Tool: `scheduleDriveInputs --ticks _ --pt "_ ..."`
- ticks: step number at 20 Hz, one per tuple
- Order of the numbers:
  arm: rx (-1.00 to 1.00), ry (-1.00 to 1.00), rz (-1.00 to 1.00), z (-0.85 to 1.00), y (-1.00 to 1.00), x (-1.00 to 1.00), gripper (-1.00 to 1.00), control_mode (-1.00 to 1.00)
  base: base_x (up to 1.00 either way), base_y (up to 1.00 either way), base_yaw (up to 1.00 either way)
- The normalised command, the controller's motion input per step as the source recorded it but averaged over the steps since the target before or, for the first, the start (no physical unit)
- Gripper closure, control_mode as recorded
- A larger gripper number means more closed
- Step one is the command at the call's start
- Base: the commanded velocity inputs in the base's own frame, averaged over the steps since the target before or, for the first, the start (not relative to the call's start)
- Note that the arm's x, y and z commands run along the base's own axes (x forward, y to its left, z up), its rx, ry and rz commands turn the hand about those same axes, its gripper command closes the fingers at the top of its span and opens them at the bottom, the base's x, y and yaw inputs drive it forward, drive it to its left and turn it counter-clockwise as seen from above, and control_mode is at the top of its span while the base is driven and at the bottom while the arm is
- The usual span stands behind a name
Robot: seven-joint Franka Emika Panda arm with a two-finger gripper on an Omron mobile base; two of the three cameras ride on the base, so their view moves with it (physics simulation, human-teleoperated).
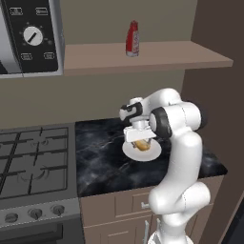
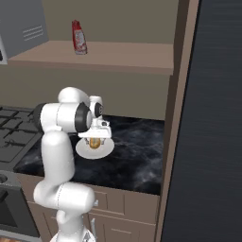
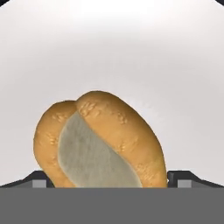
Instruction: Move the hot dog bun to the plate on the dining table and place the condiment next to that plate. Then navigate to the fridge and take the sausage and place it on the plate as well.
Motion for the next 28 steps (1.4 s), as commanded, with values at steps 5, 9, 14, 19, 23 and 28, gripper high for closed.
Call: scheduleDriveInputs --ticks 5,9,14,19,23,28 --pt "0.00 0.05 0.00 -0.20 0.00 -0.02 1.00 -1.00 0.00 0.00 0.00" --pt "0.01 -0.15 0.00 -0.01 -0.03 -0.42 1.00 -1.00 0.00 0.00 0.00" --pt "0.00 -0.32 0.02 0.43 -0.13 -0.70 1.00 -1.00 0.00 0.00 0.00" --pt "0.00 -0.32 0.08 0.71 -0.18 -0.60 1.00 -1.00 0.00 0.00 0.00" --pt "0.04 -0.32 0.09 0.96 -0.20 -0.40 1.00 -1.00 0.00 0.00 0.00" --pt "0.12 -0.21 0.04 1.00 -0.10 -0.50 1.00 -1.00 0.00 0.00 0.00"
